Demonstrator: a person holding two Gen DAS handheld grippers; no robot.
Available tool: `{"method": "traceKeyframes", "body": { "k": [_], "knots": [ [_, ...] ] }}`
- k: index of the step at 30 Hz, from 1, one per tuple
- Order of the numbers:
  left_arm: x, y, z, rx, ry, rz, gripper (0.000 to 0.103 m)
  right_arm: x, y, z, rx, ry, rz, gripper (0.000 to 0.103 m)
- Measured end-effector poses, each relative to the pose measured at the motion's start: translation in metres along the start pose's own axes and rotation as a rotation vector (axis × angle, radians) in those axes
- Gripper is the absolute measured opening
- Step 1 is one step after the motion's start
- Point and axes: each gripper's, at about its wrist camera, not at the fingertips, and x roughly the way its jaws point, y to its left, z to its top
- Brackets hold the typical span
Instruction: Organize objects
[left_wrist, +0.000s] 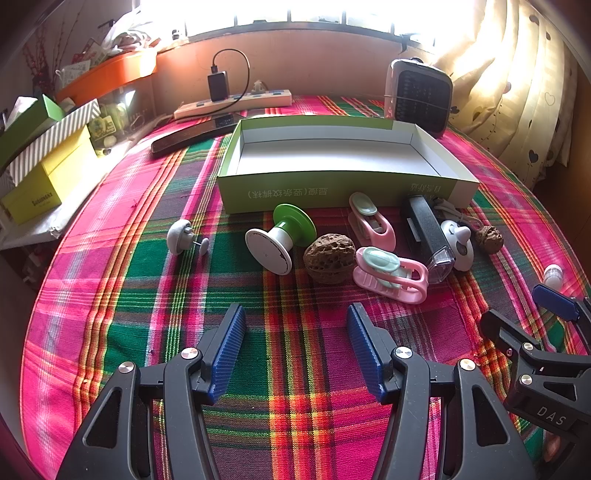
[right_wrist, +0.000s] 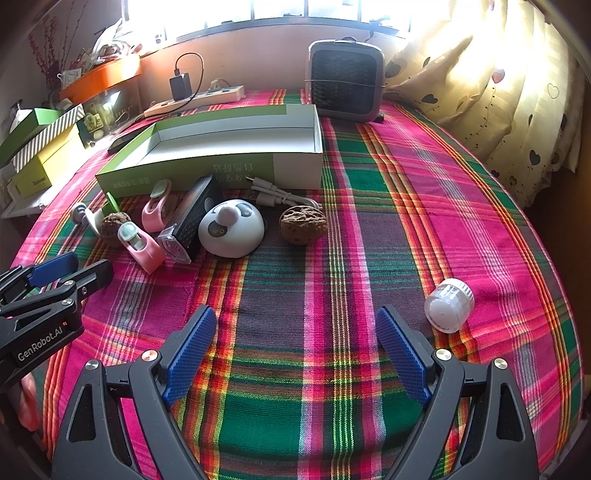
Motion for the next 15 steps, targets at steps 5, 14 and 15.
{"method": "traceKeyframes", "body": {
  "k": [5,14,15],
  "knots": [
    [-0.0001,0.0003,-0.0002,0.000,0.000,-0.001,0.057,-0.0033,-0.0014,-0.0016,0.003,-0.003,-0.001,0.088],
    [-0.0001,0.0002,-0.0002,0.000,-0.001,0.000,0.057,-0.0033,-0.0006,-0.0020,0.003,-0.002,0.000,0.088],
    [-0.0001,0.0002,-0.0003,0.000,-0.001,0.000,0.057,-0.0033,-0.0002,-0.0019,0.003,-0.002,0.000,0.088]
  ]
}}
